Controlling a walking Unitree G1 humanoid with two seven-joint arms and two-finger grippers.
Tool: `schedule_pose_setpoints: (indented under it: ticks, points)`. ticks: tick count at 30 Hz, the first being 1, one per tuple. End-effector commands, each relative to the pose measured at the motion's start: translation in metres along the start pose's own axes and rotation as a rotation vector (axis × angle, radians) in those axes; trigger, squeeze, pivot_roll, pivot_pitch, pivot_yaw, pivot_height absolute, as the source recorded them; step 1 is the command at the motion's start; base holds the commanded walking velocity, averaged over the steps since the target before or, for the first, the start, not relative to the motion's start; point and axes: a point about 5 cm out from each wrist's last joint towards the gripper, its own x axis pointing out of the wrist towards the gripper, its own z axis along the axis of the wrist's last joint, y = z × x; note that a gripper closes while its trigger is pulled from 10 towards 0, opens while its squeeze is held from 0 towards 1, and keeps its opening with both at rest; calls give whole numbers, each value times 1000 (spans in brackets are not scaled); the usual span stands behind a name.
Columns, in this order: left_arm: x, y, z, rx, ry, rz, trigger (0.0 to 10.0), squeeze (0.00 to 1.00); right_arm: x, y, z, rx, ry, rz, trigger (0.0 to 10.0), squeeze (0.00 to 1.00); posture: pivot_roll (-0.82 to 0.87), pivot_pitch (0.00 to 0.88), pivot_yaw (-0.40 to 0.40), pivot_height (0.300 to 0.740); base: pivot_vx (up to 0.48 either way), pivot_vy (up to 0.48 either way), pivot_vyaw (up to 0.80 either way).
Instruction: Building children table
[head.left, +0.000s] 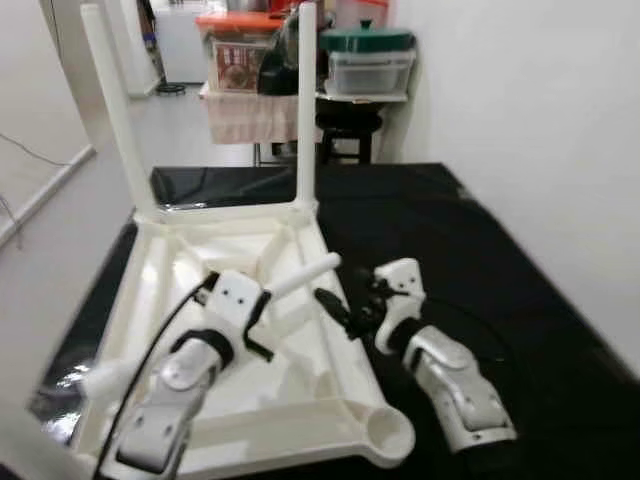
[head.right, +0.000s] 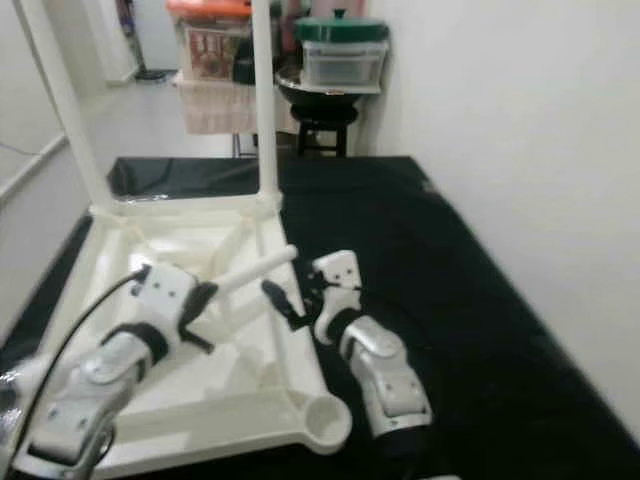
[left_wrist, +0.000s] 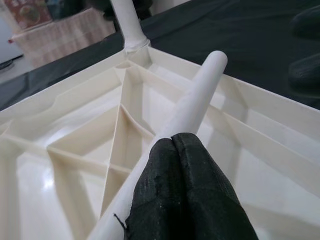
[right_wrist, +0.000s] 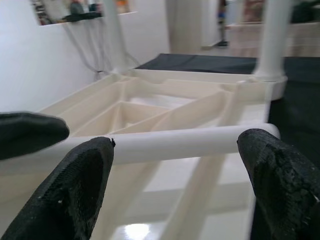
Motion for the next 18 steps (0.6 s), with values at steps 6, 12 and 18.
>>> schedule_pose_setpoints:
  ticks: [6, 12, 18]
  points:
    - [3, 5, 9, -14, 84, -64, 10000, 1000, 0, -8, -5, -11, 45, -79, 10000, 0, 22, 0, -21, 740, 0, 0, 0]
    - [3, 10, 10, 14, 169, -122, 10000, 1000, -1, -12, -9, -20, 76, -108, 10000, 0, 21, 0, -16, 740, 0, 0, 0]
    - [-1, 24, 2, 41, 318, -107, 10000, 1000, -2, -11, -13, -29, 102, -108, 10000, 0, 19, 0, -13, 740, 0, 0, 0]
